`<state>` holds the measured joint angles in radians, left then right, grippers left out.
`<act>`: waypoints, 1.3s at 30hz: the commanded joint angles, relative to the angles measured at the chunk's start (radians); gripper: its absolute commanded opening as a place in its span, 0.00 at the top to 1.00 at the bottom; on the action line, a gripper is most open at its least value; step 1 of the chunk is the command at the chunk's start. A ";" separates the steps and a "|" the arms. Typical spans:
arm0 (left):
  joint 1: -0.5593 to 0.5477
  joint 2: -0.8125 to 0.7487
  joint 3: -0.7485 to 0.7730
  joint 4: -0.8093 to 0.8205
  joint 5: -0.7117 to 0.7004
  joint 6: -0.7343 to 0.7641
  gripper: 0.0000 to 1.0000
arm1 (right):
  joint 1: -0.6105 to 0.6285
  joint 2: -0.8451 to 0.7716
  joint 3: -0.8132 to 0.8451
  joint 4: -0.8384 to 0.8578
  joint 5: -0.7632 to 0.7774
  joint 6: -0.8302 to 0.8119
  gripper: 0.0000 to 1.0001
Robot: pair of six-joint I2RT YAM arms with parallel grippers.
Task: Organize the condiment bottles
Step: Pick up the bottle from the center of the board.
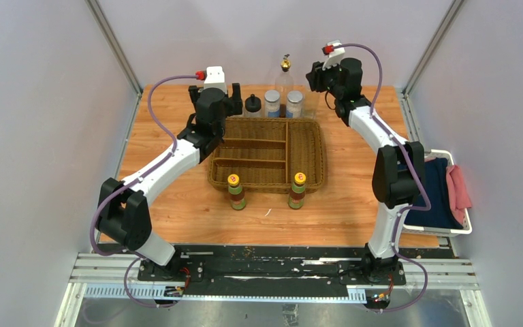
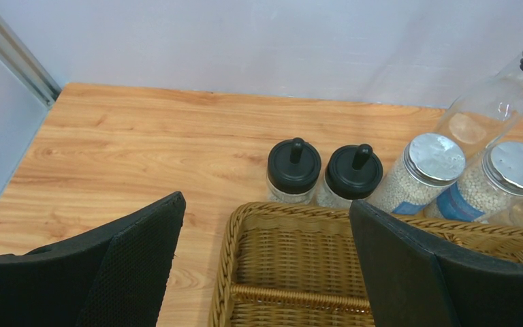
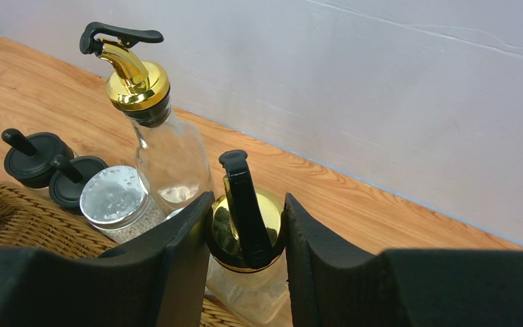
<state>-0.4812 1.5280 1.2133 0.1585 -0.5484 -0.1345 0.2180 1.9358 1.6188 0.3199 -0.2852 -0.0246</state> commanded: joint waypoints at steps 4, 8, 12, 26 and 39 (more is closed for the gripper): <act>-0.006 0.011 -0.011 0.031 -0.025 -0.011 0.00 | -0.005 0.014 0.043 -0.002 0.001 -0.007 1.00; -0.007 0.020 -0.011 0.032 -0.022 -0.013 0.00 | -0.004 0.015 0.052 -0.008 0.009 -0.016 1.00; -0.007 0.031 -0.006 0.033 -0.018 -0.013 0.00 | -0.005 0.016 0.068 -0.020 0.008 -0.024 1.00; -0.006 0.053 0.003 0.032 -0.018 -0.012 0.00 | -0.025 0.044 0.142 -0.030 -0.013 -0.026 1.00; -0.006 0.082 0.030 0.038 -0.021 -0.010 0.00 | -0.045 0.076 0.218 -0.028 -0.017 -0.021 1.00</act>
<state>-0.4812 1.5902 1.2129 0.1646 -0.5484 -0.1345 0.1879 2.0125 1.7580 0.2363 -0.2882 -0.0425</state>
